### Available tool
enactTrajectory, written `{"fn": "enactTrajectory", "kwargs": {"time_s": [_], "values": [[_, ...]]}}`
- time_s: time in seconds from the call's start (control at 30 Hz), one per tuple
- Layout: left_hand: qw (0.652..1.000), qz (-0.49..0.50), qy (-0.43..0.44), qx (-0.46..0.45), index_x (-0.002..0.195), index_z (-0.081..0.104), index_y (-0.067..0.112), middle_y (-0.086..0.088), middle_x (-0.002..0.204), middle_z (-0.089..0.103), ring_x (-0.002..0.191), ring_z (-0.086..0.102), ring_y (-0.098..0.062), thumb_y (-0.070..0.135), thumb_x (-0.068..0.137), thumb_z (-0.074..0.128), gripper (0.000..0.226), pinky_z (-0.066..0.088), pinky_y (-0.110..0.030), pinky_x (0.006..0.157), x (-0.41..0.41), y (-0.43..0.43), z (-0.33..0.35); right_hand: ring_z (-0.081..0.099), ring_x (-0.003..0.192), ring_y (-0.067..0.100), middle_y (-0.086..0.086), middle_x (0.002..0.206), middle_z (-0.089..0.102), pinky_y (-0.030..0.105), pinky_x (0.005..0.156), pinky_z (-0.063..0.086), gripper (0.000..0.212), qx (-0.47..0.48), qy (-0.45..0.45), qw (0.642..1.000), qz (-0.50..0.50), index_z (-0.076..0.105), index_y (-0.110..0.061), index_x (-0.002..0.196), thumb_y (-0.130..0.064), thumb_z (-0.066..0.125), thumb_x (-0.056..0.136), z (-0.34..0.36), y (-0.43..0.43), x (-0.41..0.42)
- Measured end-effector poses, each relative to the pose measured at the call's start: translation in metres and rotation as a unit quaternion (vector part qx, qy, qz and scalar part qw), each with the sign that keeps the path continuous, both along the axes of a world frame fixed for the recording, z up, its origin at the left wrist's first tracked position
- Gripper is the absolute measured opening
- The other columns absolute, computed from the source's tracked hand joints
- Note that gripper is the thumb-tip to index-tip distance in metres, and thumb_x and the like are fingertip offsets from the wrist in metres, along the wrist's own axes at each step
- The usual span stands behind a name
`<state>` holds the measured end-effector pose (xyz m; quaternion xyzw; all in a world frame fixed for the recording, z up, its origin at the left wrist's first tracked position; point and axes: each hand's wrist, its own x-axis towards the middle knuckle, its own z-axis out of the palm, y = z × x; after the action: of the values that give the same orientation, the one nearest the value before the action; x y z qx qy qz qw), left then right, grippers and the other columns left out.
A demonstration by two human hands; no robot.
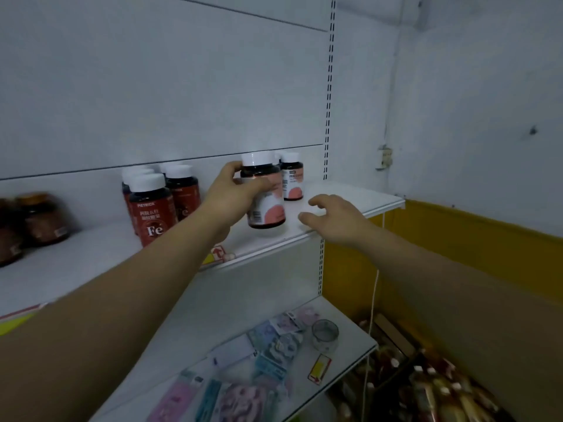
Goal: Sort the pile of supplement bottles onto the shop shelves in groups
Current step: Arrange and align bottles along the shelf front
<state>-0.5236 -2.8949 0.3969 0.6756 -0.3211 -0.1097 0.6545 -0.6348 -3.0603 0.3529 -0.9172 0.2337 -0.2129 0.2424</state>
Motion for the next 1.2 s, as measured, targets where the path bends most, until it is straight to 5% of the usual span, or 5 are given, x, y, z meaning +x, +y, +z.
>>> {"fn": "enactTrajectory", "kwargs": {"time_s": [0.43, 0.63, 0.77, 0.93, 1.2], "values": [[0.997, 0.026, -0.032, 0.061, 0.116, 0.042, 0.028, 0.011, 0.102, 0.055, 0.097, 0.060, -0.014, 0.021, 0.078, 0.076, 0.052, 0.050, -0.038, 0.090, 0.027, -0.068, -0.020, 0.044, 0.128, 0.024, 0.005, 0.143, 0.047, 0.033, 0.102, 0.034, 0.059, -0.039, 0.147, 0.988, 0.022, 0.048, -0.017, 0.138, -0.056, 0.039, 0.096, 0.005, -0.121, 0.059], [0.990, 0.067, -0.066, 0.105, 0.136, 0.031, 0.029, 0.009, 0.106, 0.058, 0.091, 0.059, -0.006, 0.000, 0.072, 0.075, 0.083, 0.050, -0.023, 0.072, 0.011, -0.088, -0.029, 0.037, 0.136, 0.024, 0.004, 0.151, 0.038, 0.032, 0.109, 0.027, 0.059, -0.070, 0.195, 0.974, 0.093, 0.043, -0.021, 0.144, -0.056, 0.038, 0.097, 0.009, -0.153, 0.078], [0.982, 0.122, -0.079, 0.120, 0.136, 0.030, 0.028, 0.018, 0.096, 0.053, 0.081, 0.055, 0.003, 0.006, 0.074, 0.075, 0.080, 0.044, -0.008, 0.057, 0.002, -0.112, -0.031, 0.037, 0.135, 0.029, 0.006, 0.152, 0.036, 0.043, 0.112, 0.029, 0.065, -0.086, 0.195, 0.972, 0.104, 0.040, -0.029, 0.144, -0.066, 0.035, 0.091, 0.000, -0.170, 0.086], [0.972, 0.161, -0.071, 0.154, 0.134, 0.037, 0.021, 0.010, 0.116, 0.056, 0.094, 0.055, -0.004, 0.019, 0.077, 0.076, 0.069, 0.042, -0.021, 0.083, 0.006, -0.133, -0.038, 0.037, 0.133, 0.031, 0.004, 0.150, 0.036, 0.047, 0.109, 0.029, 0.066, -0.107, 0.183, 0.972, 0.100, 0.037, -0.035, 0.144, -0.070, 0.033, 0.088, -0.008, -0.178, 0.091], [0.958, 0.191, -0.082, 0.200, 0.140, 0.034, 0.023, 0.002, 0.135, 0.052, 0.111, 0.051, -0.012, 0.028, 0.086, 0.068, 0.064, 0.038, -0.026, 0.096, 0.011, -0.141, -0.041, 0.037, 0.132, 0.031, 0.004, 0.147, 0.038, 0.047, 0.105, 0.027, 0.064, -0.124, 0.175, 0.972, 0.098, 0.039, -0.034, 0.142, -0.068, 0.034, 0.089, -0.007, -0.178, 0.092]]}}
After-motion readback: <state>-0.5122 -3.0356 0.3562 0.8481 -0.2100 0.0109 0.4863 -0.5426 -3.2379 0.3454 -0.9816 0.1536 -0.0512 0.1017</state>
